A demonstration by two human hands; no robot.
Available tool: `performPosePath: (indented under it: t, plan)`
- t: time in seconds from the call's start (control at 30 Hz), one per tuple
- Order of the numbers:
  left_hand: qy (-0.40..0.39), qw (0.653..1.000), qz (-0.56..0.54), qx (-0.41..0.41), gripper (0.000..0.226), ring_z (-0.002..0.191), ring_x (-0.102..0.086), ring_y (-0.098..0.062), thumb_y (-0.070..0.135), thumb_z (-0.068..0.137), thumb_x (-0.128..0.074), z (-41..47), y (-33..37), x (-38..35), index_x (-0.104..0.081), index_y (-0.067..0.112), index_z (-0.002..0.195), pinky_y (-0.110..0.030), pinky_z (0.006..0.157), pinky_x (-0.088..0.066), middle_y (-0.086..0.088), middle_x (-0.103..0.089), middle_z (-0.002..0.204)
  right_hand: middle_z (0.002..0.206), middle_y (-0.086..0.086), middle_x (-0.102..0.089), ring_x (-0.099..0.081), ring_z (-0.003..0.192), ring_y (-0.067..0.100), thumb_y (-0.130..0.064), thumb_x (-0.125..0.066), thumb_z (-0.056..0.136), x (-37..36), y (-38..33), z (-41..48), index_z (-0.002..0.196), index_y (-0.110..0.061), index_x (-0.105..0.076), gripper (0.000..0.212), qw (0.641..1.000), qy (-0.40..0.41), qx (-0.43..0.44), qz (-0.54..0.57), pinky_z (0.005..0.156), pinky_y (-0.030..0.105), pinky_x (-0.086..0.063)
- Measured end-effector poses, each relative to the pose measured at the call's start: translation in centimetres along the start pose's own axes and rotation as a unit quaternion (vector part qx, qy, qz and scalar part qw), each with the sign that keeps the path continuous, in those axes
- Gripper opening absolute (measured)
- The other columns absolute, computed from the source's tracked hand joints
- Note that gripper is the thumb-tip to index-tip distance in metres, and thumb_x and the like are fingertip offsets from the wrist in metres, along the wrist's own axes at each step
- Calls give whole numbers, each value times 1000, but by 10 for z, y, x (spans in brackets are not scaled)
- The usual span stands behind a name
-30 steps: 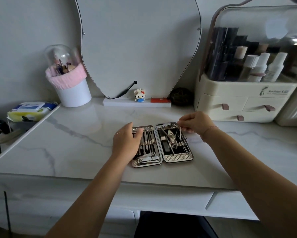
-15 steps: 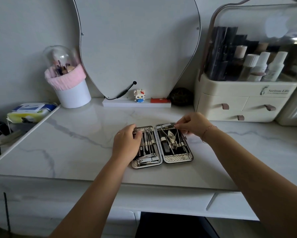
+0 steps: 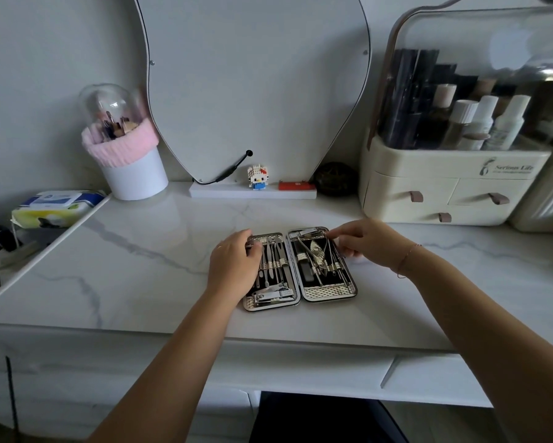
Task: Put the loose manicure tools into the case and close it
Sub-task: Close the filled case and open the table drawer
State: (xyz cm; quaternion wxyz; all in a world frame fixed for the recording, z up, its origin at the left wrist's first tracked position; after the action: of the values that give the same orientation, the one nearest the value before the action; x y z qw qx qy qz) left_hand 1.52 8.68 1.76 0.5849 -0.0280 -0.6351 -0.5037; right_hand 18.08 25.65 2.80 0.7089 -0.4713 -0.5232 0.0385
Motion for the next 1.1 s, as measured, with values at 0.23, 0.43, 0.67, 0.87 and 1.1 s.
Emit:
performPosePath:
  t: [0.23, 0.43, 0.67, 0.87, 1.1]
  plan:
    - [2, 1000, -2, -4, 40, 121, -49, -27, 30, 96, -45, 0, 0, 0, -51, 13, 132, -34, 99, -35, -6, -56, 132, 83, -2, -63, -62, 84, 29, -12, -46, 94, 0, -15, -14, 121, -20, -62, 33, 994, -20, 40, -100, 78, 33, -48]
    - [8, 1000, -4, -8, 37, 118, -50, -28, 26, 96, -45, 0, 1, 1, -53, 11, 129, -34, 96, -36, -9, -59, 127, 100, -2, -45, -45, 92, 11, -10, -40, 97, -5, -19, -21, 131, -18, -53, 38, 984, -49, 66, -160, 82, 18, -30]
    - [7, 1000, -7, -3, 40, 120, -50, -27, 28, 96, -45, 0, -1, 0, -51, 13, 132, -35, 101, -36, -7, -57, 132, 105, -2, -48, -46, 97, 9, -6, -47, 94, -4, -18, -28, 122, -21, -61, 35, 989, -68, 69, -115, 84, 13, -29]
    - [11, 1000, -9, -7, 40, 123, -48, -27, 30, 97, -42, 1, -1, 0, -50, 14, 133, -35, 102, -35, -6, -55, 134, 105, 2, -47, -45, 95, 11, -3, -45, 94, -6, -19, -30, 124, -19, -60, 37, 987, -55, 67, -137, 76, 14, -28]
    - [9, 1000, -29, 1, 42, 125, -47, -25, 32, 97, -42, 0, -1, 1, -48, 14, 135, -35, 103, -35, -7, -54, 135, 100, 5, -57, -56, 91, 18, 0, -48, 91, -2, -9, -31, 116, -17, -64, 34, 998, -29, 29, -38, 85, 22, -41]
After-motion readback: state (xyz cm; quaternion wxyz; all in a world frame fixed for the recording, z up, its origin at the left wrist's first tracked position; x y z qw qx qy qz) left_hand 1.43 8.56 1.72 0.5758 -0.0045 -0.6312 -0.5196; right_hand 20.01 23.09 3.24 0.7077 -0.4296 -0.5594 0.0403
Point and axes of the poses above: each hand's wrist, its own z-axis towards the middle knuckle, its own x-axis out of the back of the hand, y = z × x, the point moved 7 cm from there along z, towards the middle knuckle
